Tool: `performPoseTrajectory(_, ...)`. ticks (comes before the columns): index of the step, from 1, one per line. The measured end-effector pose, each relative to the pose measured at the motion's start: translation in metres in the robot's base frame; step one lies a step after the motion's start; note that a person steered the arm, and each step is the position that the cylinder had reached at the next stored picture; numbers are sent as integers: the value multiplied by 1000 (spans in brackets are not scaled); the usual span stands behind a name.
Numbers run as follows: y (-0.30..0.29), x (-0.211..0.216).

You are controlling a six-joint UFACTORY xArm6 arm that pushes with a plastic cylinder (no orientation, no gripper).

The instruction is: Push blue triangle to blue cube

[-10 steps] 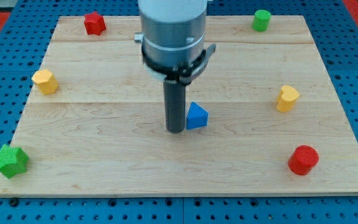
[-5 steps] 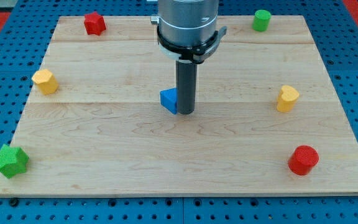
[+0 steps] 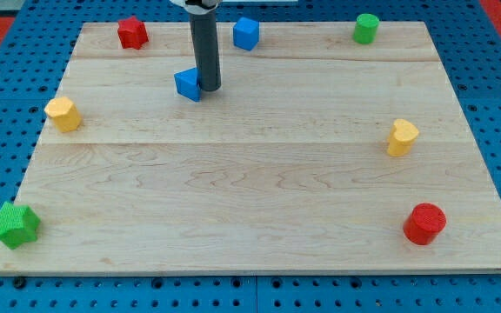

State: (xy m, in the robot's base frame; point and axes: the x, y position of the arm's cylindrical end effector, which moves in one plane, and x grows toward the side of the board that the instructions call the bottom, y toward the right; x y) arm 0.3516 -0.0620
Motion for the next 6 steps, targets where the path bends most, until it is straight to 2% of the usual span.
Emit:
performPoseTrajectory(1, -13, 41)
performPoseTrajectory(2, -51, 34)
performPoseTrajectory(4, -14, -49)
performPoseTrajectory(5, 16, -77)
performPoseTrajectory(6, 39, -87)
